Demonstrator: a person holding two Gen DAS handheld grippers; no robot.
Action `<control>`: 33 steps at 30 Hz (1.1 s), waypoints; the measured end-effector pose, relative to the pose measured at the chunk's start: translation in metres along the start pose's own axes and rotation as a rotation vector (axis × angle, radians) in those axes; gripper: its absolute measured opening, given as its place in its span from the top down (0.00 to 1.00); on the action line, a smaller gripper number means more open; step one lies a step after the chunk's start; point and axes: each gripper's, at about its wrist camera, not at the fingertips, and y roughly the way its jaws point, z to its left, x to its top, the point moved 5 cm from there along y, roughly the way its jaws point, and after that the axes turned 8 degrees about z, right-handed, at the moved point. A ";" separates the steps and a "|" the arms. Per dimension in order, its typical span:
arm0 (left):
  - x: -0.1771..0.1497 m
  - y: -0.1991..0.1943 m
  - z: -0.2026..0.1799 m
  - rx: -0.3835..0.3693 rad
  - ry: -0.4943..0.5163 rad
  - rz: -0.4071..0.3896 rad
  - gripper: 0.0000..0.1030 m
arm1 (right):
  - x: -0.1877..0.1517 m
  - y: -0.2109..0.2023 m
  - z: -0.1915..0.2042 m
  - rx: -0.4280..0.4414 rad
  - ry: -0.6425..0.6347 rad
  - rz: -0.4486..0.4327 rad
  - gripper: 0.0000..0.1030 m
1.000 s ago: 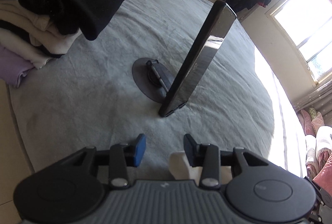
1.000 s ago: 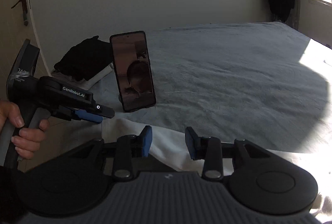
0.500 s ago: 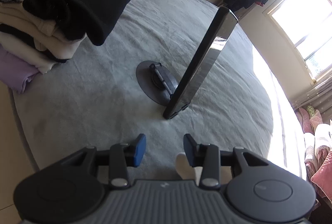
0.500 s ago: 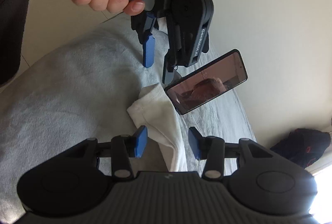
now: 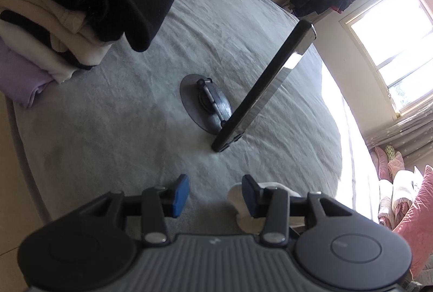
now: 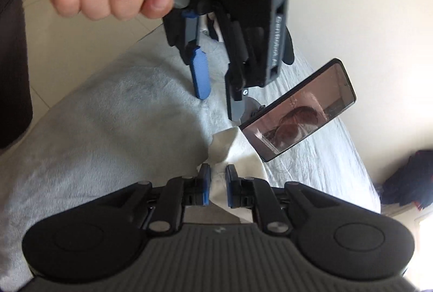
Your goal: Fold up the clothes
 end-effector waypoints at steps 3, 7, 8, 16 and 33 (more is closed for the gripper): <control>0.001 0.002 0.004 -0.114 -0.065 0.053 0.36 | 0.004 -0.011 -0.025 0.050 0.165 -0.018 0.88; -0.001 0.009 0.007 -0.180 -0.112 0.106 0.25 | 0.009 -0.023 -0.049 0.182 0.353 -0.047 0.88; -0.002 0.011 0.007 -0.182 -0.114 0.115 0.25 | 0.009 -0.024 -0.051 0.219 0.384 -0.047 0.88; -0.009 0.015 -0.006 -0.101 -0.032 0.125 0.37 | -0.008 -0.033 -0.014 0.424 0.535 0.011 0.88; -0.021 0.021 -0.027 -0.011 0.259 0.158 0.72 | -0.046 -0.076 -0.021 0.435 0.760 -0.026 0.78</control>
